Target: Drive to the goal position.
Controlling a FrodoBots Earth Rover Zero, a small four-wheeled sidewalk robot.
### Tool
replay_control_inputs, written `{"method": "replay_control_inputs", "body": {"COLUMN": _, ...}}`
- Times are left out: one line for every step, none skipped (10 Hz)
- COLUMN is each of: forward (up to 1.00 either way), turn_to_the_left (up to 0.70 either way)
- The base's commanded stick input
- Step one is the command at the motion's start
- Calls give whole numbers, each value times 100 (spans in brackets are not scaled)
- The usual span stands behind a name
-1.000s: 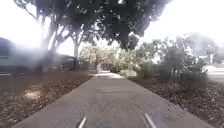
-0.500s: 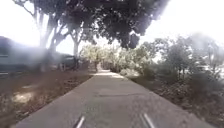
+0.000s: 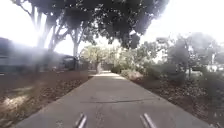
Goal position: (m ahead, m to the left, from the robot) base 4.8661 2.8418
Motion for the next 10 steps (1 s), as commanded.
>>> {"method": "replay_control_inputs", "body": {"forward": 70, "turn_to_the_left": 0}}
{"method": "replay_control_inputs", "body": {"forward": 70, "turn_to_the_left": 0}}
{"method": "replay_control_inputs", "body": {"forward": 70, "turn_to_the_left": 0}}
{"method": "replay_control_inputs", "body": {"forward": 70, "turn_to_the_left": 0}}
{"method": "replay_control_inputs", "body": {"forward": 70, "turn_to_the_left": 0}}
{"method": "replay_control_inputs", "body": {"forward": 70, "turn_to_the_left": 0}}
{"method": "replay_control_inputs", "body": {"forward": 70, "turn_to_the_left": 0}}
{"method": "replay_control_inputs", "body": {"forward": 70, "turn_to_the_left": 0}}
{"method": "replay_control_inputs", "body": {"forward": 70, "turn_to_the_left": 15}}
{"method": "replay_control_inputs", "body": {"forward": 70, "turn_to_the_left": 28}}
